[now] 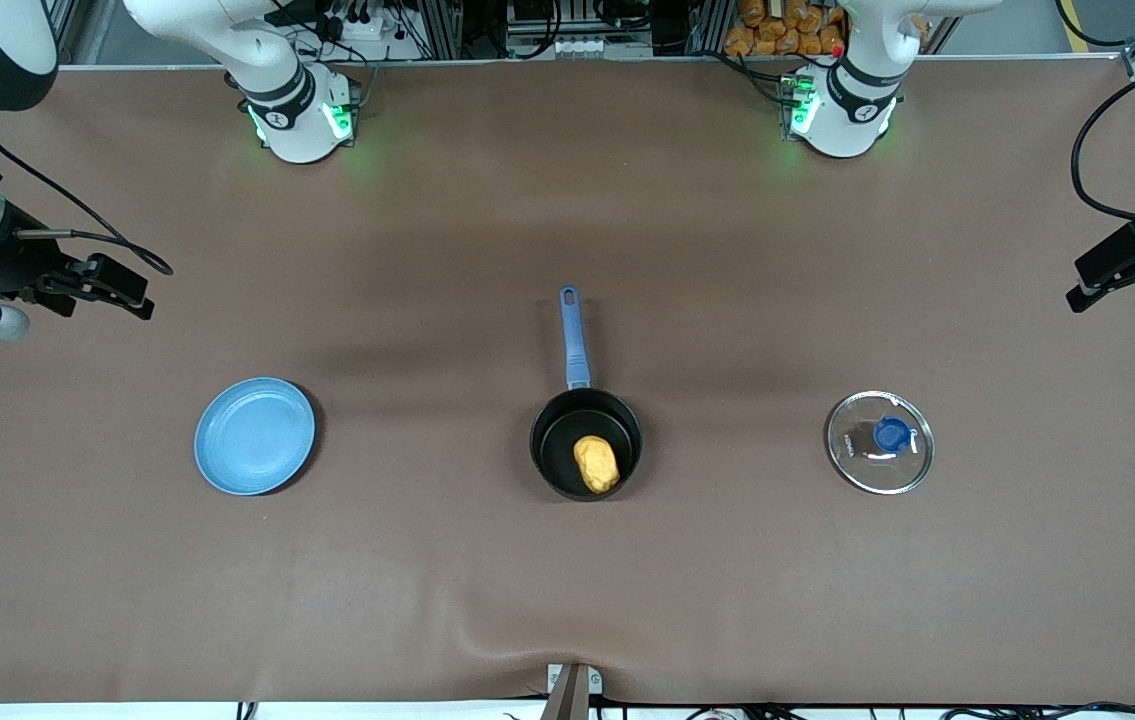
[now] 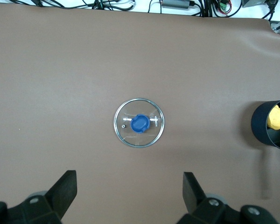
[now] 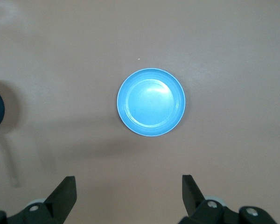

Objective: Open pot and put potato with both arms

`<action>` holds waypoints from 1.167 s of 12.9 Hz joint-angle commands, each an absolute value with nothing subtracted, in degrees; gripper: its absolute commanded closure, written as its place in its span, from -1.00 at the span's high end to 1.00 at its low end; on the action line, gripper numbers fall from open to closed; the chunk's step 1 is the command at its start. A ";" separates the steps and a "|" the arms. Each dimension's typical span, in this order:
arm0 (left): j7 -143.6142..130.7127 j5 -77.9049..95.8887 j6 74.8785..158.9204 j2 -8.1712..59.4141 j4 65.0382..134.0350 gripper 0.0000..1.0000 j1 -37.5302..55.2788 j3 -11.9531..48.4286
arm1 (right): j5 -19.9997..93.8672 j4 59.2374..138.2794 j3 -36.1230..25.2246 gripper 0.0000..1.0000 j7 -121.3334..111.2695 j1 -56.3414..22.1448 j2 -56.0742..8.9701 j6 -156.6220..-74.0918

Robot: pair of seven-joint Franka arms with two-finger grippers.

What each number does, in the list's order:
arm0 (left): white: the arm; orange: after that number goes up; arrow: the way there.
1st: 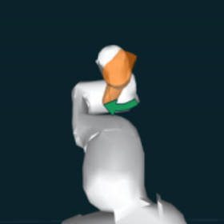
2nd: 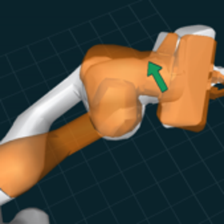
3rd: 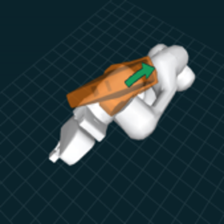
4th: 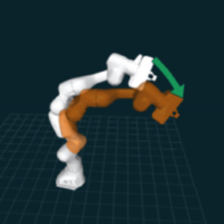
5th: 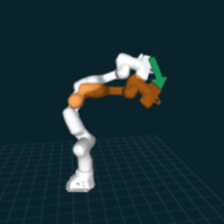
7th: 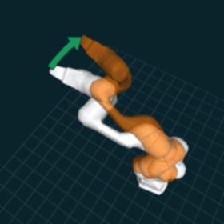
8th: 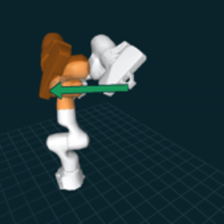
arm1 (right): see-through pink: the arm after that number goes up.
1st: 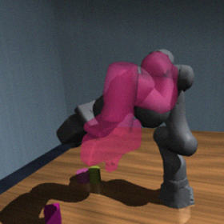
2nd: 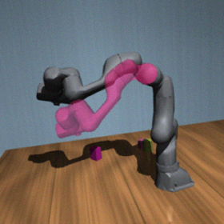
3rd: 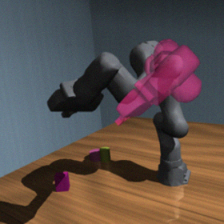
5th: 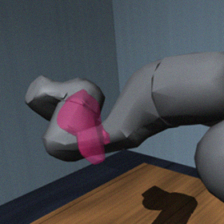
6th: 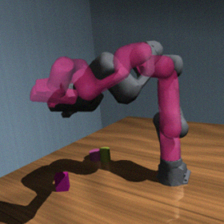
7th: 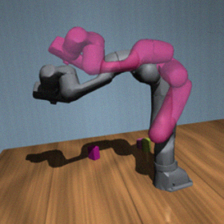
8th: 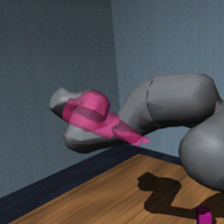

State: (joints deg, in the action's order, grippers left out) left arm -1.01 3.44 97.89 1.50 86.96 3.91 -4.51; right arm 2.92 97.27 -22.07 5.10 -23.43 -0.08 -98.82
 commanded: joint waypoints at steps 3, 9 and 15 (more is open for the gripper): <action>0.18 2.55 97.65 1.32 86.75 1.00 3.69 -4.48 | 0.18 98.79 -6.04 1.00 5.62 -8.49 1.76 -99.75; 0.18 2.55 97.65 0.70 86.75 1.00 3.78 -4.31 | 0.17 98.70 -4.83 1.00 5.63 -6.77 1.85 -99.76; 0.44 2.55 95.98 -1.76 86.84 1.00 3.78 -4.31 | 0.09 98.96 -3.18 1.00 5.54 -3.71 2.46 -99.76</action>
